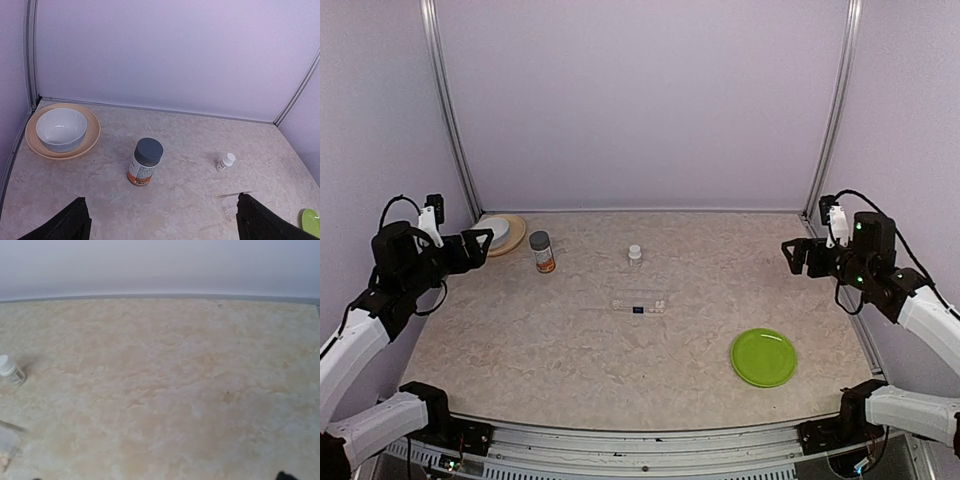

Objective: Sort the pills into containers
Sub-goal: Reset both arms

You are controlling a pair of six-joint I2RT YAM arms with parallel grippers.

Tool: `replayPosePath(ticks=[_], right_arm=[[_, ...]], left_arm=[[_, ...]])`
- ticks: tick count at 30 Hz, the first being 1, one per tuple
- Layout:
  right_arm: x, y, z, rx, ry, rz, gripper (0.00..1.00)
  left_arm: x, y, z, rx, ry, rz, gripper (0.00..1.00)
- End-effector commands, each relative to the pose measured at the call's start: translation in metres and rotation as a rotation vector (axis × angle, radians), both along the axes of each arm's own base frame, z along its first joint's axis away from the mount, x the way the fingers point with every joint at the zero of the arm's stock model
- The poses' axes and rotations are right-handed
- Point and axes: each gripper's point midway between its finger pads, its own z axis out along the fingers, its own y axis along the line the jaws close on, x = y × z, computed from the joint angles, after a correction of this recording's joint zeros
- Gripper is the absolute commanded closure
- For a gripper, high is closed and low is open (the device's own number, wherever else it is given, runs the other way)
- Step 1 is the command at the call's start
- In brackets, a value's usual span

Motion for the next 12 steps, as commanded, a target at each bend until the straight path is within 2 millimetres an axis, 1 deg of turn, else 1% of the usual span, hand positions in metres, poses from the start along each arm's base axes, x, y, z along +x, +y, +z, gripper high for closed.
replayPosePath(ticks=[1, 3, 5, 7, 9, 12], right_arm=[[0.001, -0.007, 0.007, 0.004, 0.003, -0.036, 0.00], [-0.001, -0.012, 0.014, 0.002, -0.023, -0.063, 0.00], [-0.005, -0.011, 0.025, 0.004, -0.073, -0.043, 0.00], [-0.008, -0.012, 0.031, 0.018, -0.104, -0.050, 0.00], [-0.009, -0.013, 0.032, 0.021, -0.102, -0.052, 0.00], [-0.010, -0.013, 0.026, 0.018, -0.083, -0.052, 0.00]], left_arm=[[-0.002, -0.003, -0.006, 0.012, -0.001, -0.030, 0.01], [-0.003, -0.004, -0.008, 0.009, 0.002, -0.032, 0.01], [-0.002, -0.003, -0.010, 0.009, 0.005, -0.028, 0.01], [-0.002, -0.002, -0.011, 0.009, 0.008, -0.021, 0.01], [-0.002, -0.002, -0.012, 0.006, 0.011, -0.020, 0.01], [-0.002, -0.003, -0.012, 0.001, 0.012, -0.021, 0.01]])
